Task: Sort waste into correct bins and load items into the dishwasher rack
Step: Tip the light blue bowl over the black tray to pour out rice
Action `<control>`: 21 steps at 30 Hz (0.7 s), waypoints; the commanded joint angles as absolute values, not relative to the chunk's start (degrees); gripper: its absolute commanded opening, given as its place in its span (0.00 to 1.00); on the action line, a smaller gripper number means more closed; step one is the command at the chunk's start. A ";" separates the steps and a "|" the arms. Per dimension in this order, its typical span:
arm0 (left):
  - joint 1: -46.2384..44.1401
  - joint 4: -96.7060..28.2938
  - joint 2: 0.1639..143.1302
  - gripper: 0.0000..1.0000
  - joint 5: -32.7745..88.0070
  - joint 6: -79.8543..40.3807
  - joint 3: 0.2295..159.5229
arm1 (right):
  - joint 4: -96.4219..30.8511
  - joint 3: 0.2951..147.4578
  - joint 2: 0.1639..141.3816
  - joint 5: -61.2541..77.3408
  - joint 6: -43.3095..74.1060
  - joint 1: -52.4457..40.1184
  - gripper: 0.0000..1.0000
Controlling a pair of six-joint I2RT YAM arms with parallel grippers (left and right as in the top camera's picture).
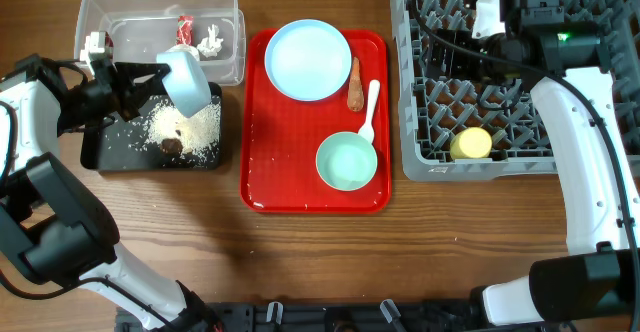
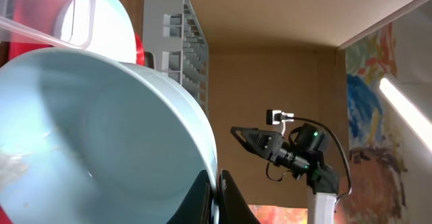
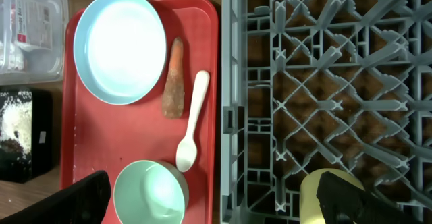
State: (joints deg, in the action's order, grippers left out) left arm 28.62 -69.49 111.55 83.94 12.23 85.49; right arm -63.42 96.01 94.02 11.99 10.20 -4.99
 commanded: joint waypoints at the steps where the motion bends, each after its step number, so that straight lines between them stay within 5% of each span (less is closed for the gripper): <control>1: 28.77 -69.93 111.79 0.04 86.15 13.54 86.15 | -63.83 95.92 94.94 12.97 9.19 -4.97 1.00; 17: 28.77 -74.59 111.74 0.04 90.37 14.22 86.15 | -64.20 95.92 94.94 12.97 9.08 -4.97 1.00; 21: 28.67 -79.85 111.50 0.04 90.11 22.13 86.15 | -64.25 95.92 94.94 12.95 8.97 -4.95 1.00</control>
